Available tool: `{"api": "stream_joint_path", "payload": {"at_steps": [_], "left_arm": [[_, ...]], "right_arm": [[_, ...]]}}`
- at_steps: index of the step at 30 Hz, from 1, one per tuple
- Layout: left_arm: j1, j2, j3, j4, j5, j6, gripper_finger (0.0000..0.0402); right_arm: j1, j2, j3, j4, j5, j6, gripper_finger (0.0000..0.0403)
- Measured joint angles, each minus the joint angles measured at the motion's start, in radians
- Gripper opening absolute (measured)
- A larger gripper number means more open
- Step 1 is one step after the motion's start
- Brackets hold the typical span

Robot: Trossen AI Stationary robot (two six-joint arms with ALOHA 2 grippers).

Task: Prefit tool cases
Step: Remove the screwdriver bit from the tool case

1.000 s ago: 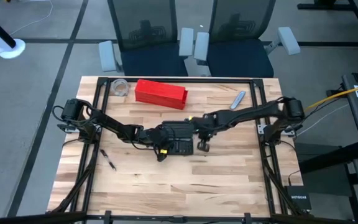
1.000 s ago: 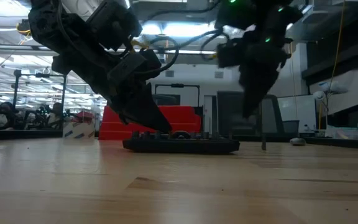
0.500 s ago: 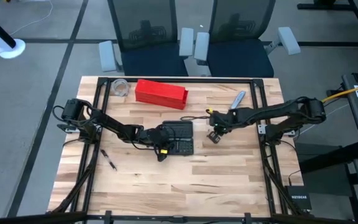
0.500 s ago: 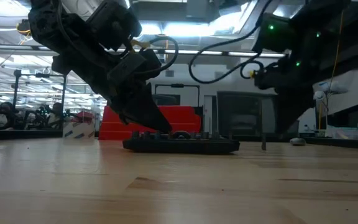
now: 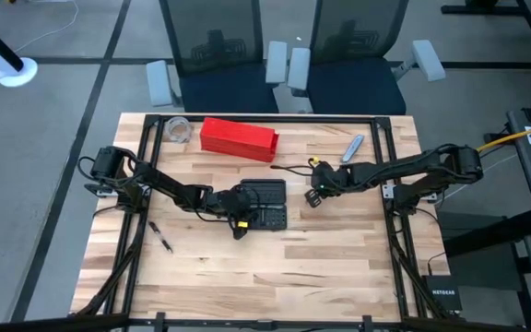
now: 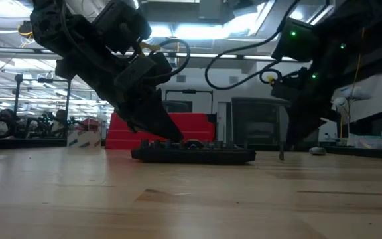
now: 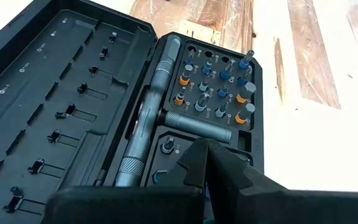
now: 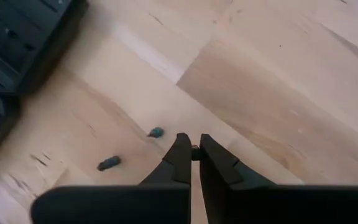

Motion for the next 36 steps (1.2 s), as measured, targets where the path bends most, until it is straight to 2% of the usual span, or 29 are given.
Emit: {"api": "stream_joint_path", "payload": {"at_steps": [6, 18, 36], "left_arm": [[0.0, 0.0, 0.0, 0.0, -0.001, 0.0, 0.0], [0.0, 0.0, 0.0, 0.0, -0.001, 0.0, 0.0], [0.0, 0.0, 0.0, 0.0, -0.002, 0.0, 0.0]], "right_arm": [[0.0, 0.0, -0.018, -0.004, -0.002, 0.079, 0.0009], [0.0, 0.0, -0.018, 0.0, 0.004, 0.107, 0.0034], [0.001, 0.0, -0.018, 0.005, -0.024, 0.094, 0.0039]]}}
